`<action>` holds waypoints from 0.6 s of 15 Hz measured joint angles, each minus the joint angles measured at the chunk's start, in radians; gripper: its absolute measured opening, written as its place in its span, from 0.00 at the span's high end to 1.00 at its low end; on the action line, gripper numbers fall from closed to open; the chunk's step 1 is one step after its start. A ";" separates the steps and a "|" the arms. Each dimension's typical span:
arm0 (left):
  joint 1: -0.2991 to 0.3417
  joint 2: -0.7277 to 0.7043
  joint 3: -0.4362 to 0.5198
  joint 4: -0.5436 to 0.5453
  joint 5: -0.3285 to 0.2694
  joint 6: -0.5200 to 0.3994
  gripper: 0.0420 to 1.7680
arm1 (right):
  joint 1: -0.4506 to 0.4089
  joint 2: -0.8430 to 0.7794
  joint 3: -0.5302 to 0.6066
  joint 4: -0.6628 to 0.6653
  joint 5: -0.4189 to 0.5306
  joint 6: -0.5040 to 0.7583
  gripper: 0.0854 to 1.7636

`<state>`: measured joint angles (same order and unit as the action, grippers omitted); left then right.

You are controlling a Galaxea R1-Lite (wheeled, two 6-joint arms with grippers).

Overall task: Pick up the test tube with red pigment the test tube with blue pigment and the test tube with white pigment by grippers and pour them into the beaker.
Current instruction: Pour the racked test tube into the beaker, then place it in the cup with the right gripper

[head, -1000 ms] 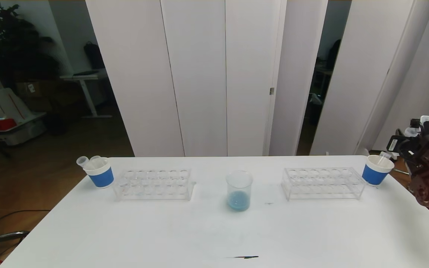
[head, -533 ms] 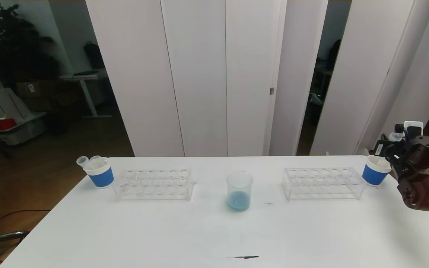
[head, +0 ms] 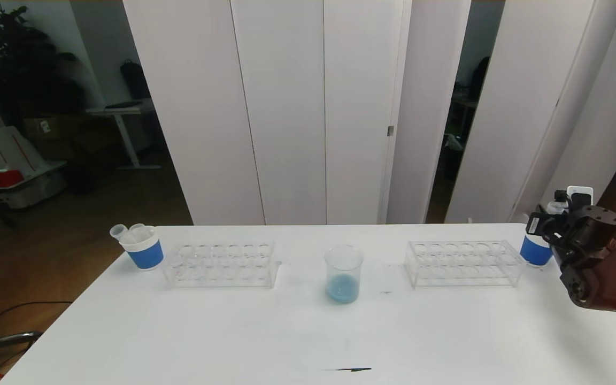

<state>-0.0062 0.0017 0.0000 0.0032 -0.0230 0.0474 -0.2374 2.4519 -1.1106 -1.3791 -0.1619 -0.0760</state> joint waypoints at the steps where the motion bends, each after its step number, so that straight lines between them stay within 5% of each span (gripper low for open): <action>1: 0.000 0.000 0.000 0.000 0.000 0.000 0.01 | 0.000 0.002 0.001 0.000 0.000 0.000 0.69; 7: 0.000 0.000 0.000 0.000 0.000 0.000 0.01 | 0.000 0.011 0.005 0.001 -0.004 0.000 0.69; 9: 0.000 0.000 0.000 0.000 0.000 0.000 0.01 | -0.001 0.010 0.005 0.001 -0.011 0.000 0.48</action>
<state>-0.0062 0.0017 0.0000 0.0032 -0.0230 0.0470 -0.2389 2.4617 -1.1055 -1.3779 -0.1730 -0.0760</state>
